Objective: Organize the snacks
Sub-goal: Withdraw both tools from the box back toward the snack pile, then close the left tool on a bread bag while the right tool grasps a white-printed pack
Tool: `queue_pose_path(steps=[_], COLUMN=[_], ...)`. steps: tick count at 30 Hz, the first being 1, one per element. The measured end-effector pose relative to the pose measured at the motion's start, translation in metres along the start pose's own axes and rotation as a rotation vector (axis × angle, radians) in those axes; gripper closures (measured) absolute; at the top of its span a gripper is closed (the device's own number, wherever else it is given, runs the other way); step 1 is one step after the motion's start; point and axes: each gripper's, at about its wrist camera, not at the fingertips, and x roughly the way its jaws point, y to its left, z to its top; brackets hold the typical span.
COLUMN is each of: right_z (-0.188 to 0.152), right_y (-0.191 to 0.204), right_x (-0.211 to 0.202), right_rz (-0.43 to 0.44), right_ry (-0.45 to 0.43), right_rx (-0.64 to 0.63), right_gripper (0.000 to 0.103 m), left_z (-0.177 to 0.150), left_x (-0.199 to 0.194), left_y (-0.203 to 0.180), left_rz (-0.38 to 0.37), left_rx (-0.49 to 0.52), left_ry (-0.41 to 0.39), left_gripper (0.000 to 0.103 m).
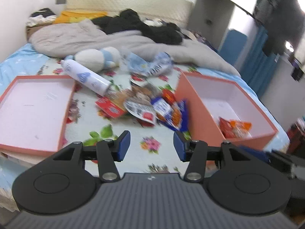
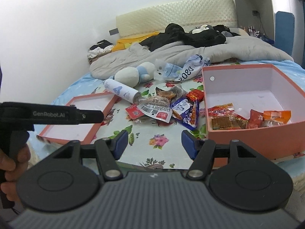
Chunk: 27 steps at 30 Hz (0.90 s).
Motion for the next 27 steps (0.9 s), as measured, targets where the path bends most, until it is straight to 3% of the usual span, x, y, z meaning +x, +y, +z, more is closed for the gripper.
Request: queue_pose_path(steps=[13,17,21,27], right_z=[0.023,0.024,0.023,0.027], right_y=[0.026,0.028,0.028,0.019], right_x=[0.069,0.091,0.121,0.168], right_rz=[-0.029,-0.042,-0.045,-0.066], right_ry=[-0.005,-0.010,0.013,0.032], right_rx=[-0.087,-0.102,-0.108,-0.081], right_gripper=[0.039,0.039,0.039,0.039], left_z=[0.039,0.043,0.050,0.059], left_x=[0.072,0.098,0.125,0.173], left_y=[0.043,0.060,0.083,0.119], left_rz=[0.066,0.119,0.134,0.113], left_rx=[-0.002,-0.009,-0.061,-0.172], left_ry=[0.045,0.071,0.100,0.148], left_gripper=[0.047,0.040,0.032,0.032])
